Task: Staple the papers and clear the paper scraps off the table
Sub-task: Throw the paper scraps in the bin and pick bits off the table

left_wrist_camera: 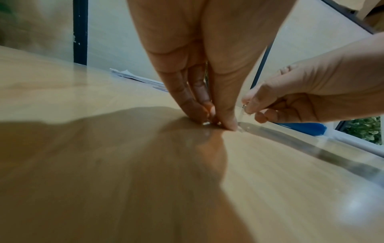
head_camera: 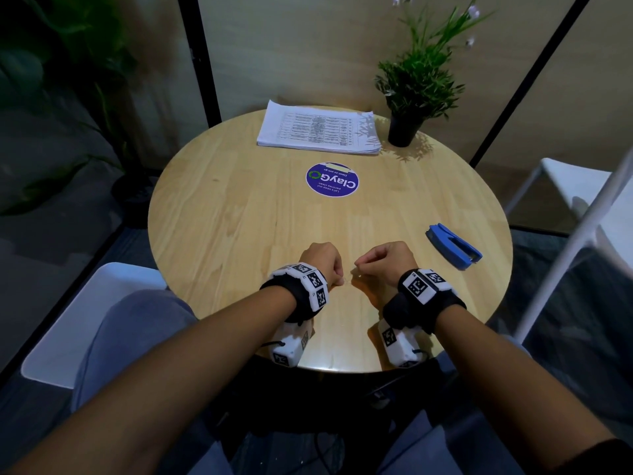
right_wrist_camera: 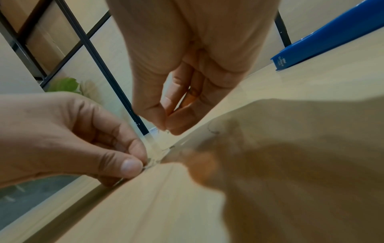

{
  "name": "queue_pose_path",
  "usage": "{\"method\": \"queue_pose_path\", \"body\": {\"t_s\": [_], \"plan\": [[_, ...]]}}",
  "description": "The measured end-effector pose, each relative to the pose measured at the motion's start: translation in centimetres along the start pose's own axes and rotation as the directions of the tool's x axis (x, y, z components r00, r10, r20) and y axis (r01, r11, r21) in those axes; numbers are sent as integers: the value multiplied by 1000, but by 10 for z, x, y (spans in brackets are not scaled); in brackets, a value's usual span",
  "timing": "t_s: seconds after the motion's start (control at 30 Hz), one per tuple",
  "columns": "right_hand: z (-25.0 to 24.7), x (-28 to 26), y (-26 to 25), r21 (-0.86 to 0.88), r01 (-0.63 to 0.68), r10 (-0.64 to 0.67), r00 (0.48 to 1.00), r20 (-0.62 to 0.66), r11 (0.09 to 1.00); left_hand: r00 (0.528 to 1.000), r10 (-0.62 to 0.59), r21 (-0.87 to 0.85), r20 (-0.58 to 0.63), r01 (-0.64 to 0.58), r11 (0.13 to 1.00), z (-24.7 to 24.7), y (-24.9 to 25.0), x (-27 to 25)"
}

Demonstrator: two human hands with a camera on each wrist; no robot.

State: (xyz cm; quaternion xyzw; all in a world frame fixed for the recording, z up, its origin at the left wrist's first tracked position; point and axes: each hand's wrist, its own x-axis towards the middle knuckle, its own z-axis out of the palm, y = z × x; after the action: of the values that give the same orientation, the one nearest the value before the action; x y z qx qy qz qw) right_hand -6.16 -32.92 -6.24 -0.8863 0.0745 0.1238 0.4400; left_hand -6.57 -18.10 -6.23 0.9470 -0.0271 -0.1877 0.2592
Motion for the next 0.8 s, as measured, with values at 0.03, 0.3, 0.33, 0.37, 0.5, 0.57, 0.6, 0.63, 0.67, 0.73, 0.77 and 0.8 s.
{"method": "queue_pose_path", "body": {"t_s": [0.03, 0.3, 0.33, 0.37, 0.5, 0.57, 0.6, 0.63, 0.67, 0.73, 0.77, 0.8], "plan": [[1, 0, 0, -2, 2, -2, 1000, -1, 1000, 1000, 10, 10, -3, -10, 1000, 1, 0, 0], [-1, -2, 1, 35, 5, -5, 1000, 11, 999, 988, 126, 309, 87, -147, 940, 3, 11, -3], [-2, -3, 1, 34, 6, -7, 1000, 11, 999, 985, 132, 346, 107, -161, 924, 4, 11, -3], [-2, -3, 2, 32, 7, -7, 1000, 11, 999, 981, 152, 385, 117, -186, 904, 5, 10, -3], [-2, -3, 3, 47, 0, 0, 1000, 3, 999, 967, 227, 510, 118, -255, 821, 10, 7, -2], [-2, -2, 4, 58, -5, 5, 1000, -3, 998, 965, 231, 543, 121, -259, 798, 13, 8, -2], [-2, -3, 4, 61, -8, 8, 1000, -4, 998, 966, 229, 553, 123, -258, 792, 14, 9, -1], [-1, -4, 4, 61, -11, 12, 1000, -5, 998, 967, 223, 558, 124, -254, 790, 14, 10, -2], [-1, -5, 4, 60, -15, 15, 1000, -6, 998, 968, 218, 558, 127, -251, 791, 15, 11, -2], [-1, -5, 5, 76, -26, 27, 1000, -8, 997, 973, 193, 548, 126, -231, 804, 17, 12, -1], [-1, -6, 5, 92, -35, 36, 999, -6, 995, 977, 173, 539, 126, -214, 815, 17, 13, -2], [-1, -6, 5, 99, -41, 41, 999, -4, 994, 978, 165, 533, 127, -208, 820, 17, 13, -2]]}}
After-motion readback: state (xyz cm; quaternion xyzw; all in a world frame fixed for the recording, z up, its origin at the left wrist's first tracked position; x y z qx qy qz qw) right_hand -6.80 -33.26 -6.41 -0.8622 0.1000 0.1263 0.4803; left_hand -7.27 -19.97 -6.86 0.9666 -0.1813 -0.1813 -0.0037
